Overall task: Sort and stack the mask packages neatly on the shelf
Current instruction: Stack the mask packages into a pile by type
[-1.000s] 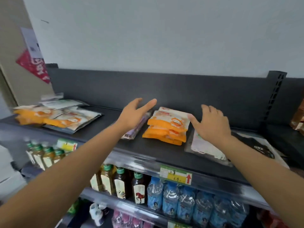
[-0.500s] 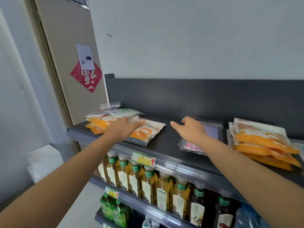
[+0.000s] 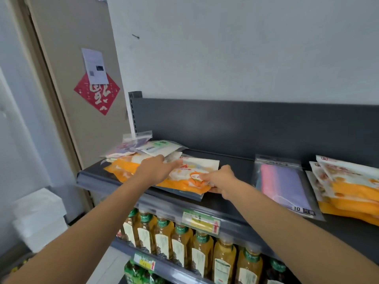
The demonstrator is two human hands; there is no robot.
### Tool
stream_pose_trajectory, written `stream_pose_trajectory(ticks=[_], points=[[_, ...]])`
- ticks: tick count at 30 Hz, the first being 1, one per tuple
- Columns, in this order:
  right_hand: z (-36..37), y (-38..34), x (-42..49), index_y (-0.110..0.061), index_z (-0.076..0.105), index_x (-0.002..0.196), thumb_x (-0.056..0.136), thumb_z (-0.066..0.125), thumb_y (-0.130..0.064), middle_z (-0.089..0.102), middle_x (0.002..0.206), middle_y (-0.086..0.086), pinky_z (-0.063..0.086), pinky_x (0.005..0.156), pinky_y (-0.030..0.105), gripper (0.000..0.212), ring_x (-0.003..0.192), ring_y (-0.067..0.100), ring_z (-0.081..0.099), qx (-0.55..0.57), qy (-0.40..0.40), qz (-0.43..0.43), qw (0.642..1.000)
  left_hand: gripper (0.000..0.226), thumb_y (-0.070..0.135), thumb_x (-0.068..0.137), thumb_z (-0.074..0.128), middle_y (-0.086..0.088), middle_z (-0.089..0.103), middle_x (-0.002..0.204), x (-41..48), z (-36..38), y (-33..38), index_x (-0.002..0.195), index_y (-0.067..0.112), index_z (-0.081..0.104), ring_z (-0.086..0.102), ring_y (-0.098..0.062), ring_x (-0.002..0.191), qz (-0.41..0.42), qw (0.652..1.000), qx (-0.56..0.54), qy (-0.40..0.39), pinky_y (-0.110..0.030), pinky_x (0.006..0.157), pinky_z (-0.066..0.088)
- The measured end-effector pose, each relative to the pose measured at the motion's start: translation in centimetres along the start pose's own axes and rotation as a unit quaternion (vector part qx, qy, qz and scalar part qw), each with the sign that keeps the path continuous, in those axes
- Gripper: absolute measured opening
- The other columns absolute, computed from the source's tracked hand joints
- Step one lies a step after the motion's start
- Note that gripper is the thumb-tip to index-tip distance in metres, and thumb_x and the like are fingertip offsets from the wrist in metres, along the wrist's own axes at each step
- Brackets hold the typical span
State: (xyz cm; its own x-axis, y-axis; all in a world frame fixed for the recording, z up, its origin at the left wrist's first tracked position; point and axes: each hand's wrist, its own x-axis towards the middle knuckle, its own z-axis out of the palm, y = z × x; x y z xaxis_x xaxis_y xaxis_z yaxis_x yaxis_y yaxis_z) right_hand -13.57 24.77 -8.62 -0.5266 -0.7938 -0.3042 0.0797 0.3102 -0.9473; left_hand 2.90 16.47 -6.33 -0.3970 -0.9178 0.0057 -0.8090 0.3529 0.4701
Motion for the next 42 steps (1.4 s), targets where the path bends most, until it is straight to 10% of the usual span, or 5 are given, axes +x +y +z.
stream_pose_trajectory(ticks=[11, 18, 21, 30, 42], points=[[-5.5, -1.4, -3.0, -0.019, 0.025, 0.145, 0.083, 0.067, 0.005, 0.054, 0.128, 0.008, 0.055, 0.059, 0.031, 0.079, 0.104, 0.027, 0.062, 0.069, 0.078, -0.099, 0.990, 0.074, 0.060, 0.088, 0.053, -0.009, 0.051, 0.142, 0.4, 2.1, 4.2, 0.142, 0.011, 0.043, 0.053, -0.027, 0.121, 0.096, 0.983, -0.135, 0.077, -0.039, 0.098, 0.043], [-17.4, -3.0, -6.8, -0.012, 0.030, 0.144, 0.080, 0.071, 0.001, 0.057, 0.124, 0.009, 0.057, 0.070, 0.037, 0.077, 0.099, 0.028, 0.066, 0.090, 0.175, -0.136, 0.971, 0.072, 0.047, 0.087, 0.064, -0.003, 0.050, 0.124, -1.6, 5.3, 14.7, 0.139, 0.004, 0.041, 0.056, -0.019, 0.098, 0.120, 0.941, -0.315, -0.032, -0.030, 0.070, 0.049], [-23.2, -2.5, -7.5, -0.003, 0.053, 0.121, 0.081, 0.073, -0.005, 0.066, 0.117, 0.013, 0.059, 0.072, 0.036, 0.045, 0.094, 0.025, 0.069, 0.059, 0.214, -0.122, 0.967, 0.042, 0.040, 0.086, 0.067, -0.007, 0.055, 0.096, -2.8, 7.4, 20.3, 0.106, 0.004, 0.058, 0.053, -0.015, 0.074, 0.160, 0.930, -0.320, -0.084, -0.025, 0.059, 0.044], [-37.0, 0.6, -5.5, -0.001, 0.062, 0.111, 0.083, 0.072, -0.024, 0.066, 0.102, 0.011, 0.056, 0.074, 0.036, 0.038, 0.091, 0.025, 0.064, -0.081, 0.260, -0.042, 0.961, 0.036, 0.037, 0.084, 0.071, 0.000, 0.060, 0.099, -4.4, 15.2, 32.5, 0.105, 0.012, 0.056, 0.057, -0.014, 0.086, 0.169, 0.943, -0.256, -0.128, -0.027, 0.067, 0.045], [-40.1, 1.9, -1.1, -0.012, 0.044, 0.139, 0.079, 0.042, -0.074, 0.048, 0.142, 0.010, 0.038, 0.106, 0.049, 0.087, 0.129, 0.034, 0.043, -0.263, 0.206, -0.014, 0.942, 0.071, 0.061, 0.084, 0.058, -0.003, 0.054, 0.119, -3.1, 17.5, 33.7, 0.131, 0.008, 0.049, 0.052, -0.020, 0.108, 0.124, 0.964, -0.218, -0.083, -0.034, 0.087, 0.045]])
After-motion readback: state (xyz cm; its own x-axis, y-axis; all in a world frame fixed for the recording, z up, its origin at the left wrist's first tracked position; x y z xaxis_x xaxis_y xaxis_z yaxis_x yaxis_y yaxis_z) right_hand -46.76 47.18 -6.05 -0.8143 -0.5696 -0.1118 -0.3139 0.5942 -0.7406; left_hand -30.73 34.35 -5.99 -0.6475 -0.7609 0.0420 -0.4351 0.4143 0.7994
